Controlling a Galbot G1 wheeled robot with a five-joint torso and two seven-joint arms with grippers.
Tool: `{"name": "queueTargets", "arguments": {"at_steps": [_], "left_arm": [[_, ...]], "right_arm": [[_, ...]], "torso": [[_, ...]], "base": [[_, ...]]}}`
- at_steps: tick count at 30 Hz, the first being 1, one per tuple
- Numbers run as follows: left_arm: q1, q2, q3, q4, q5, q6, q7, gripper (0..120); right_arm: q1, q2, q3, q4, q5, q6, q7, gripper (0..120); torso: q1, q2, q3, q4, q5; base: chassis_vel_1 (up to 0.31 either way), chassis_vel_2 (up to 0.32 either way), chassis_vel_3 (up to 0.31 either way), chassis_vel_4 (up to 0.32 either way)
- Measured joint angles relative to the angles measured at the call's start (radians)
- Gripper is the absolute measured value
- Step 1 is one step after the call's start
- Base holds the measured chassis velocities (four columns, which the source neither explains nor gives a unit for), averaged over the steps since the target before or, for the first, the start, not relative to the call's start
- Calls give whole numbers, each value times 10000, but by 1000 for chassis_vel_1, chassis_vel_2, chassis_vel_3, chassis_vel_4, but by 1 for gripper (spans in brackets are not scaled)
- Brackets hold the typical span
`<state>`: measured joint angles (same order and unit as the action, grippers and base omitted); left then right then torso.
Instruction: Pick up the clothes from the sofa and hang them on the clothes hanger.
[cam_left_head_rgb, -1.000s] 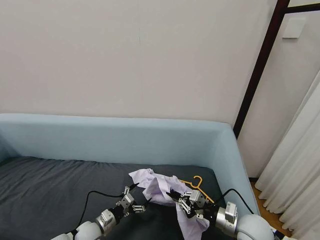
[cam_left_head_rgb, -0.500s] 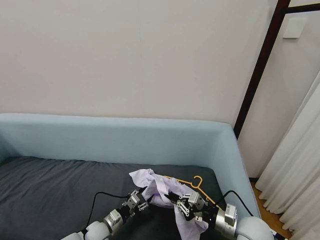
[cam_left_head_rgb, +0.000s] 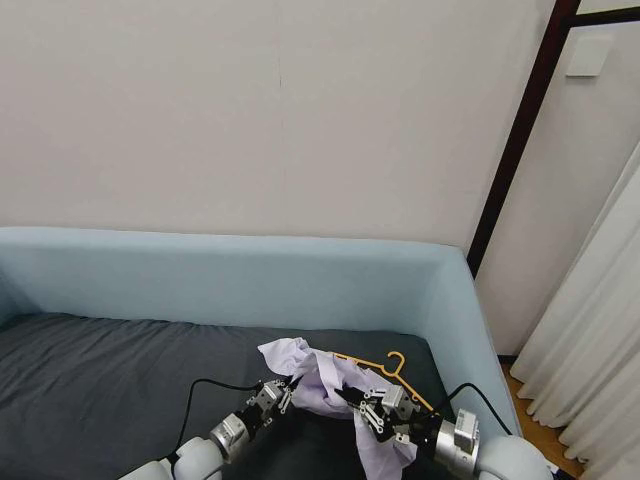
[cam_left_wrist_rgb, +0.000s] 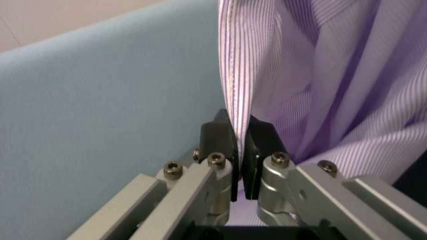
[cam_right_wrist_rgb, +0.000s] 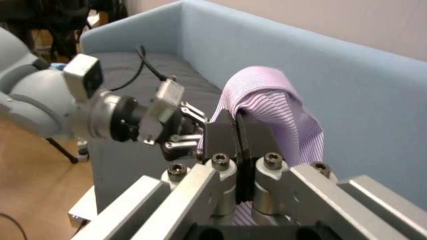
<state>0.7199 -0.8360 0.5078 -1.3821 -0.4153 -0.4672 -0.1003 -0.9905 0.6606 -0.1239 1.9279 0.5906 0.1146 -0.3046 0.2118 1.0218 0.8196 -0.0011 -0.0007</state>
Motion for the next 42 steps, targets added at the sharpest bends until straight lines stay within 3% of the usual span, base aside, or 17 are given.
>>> {"name": "queueTargets", "arguments": {"at_steps": [5,8,9,14,15,21,26,33,36,42], "left_arm": [[82,462,-237,-1364,-681,503,-382,0],[-222,1220,-224,-2966,-1661,1323,-845,0],[-222,1220,-224,-2966,-1661,1323,-845,0],[-1076,2324,-451,-5240,-3332,2498,-1534,0],[-1076,2324,-451,-5240,-3332,2498,-1534,0],[-2022,3081,-723,-7080,-5435,3642,-2275,0],[-2058,3189,-769,-7646,-5972,4114,-2714,0],[-2223,3080,-877,-8761,-7054,5319,-4099,0],[-2521,2829,-662,-8435,-7089,5412,-4288,0],[-3131,2056,-396,-7503,-7423,5504,-4688,0]], "right_arm": [[151,21,186,-378,588,-78,-349,0],[496,-8,190,-630,1129,-225,-423,0],[496,-8,190,-630,1129,-225,-423,0],[1061,339,165,-1576,1516,-373,-67,2],[1061,339,165,-1576,1516,-373,-67,2],[1084,782,240,-2502,600,-464,854,28],[848,930,460,-2589,42,-532,1330,41],[-742,831,1774,-843,-757,-651,2575,70],[-1348,785,2052,-7,-1127,-640,3120,84],[-1783,801,2188,578,-1607,-610,3441,98]], "torso": [[0,0,0,-1,1],[0,0,0,0,2],[0,0,0,0,2],[0,0,0,1,2],[0,0,0,1,2],[0,0,0,-3,2],[0,0,0,2,1],[-1,1,-1,-3,1],[-1,1,-2,-1,0],[0,0,-1,-1,-1]], "base": [[0,0,0,0],[0,0,0,0],[0,0,0,0],[0,0,0,0],[0,0,0,0],[0,0,0,0],[0,0,0,0],[0,0,0,0],[0,0,0,0],[0,0,0,0]]}}
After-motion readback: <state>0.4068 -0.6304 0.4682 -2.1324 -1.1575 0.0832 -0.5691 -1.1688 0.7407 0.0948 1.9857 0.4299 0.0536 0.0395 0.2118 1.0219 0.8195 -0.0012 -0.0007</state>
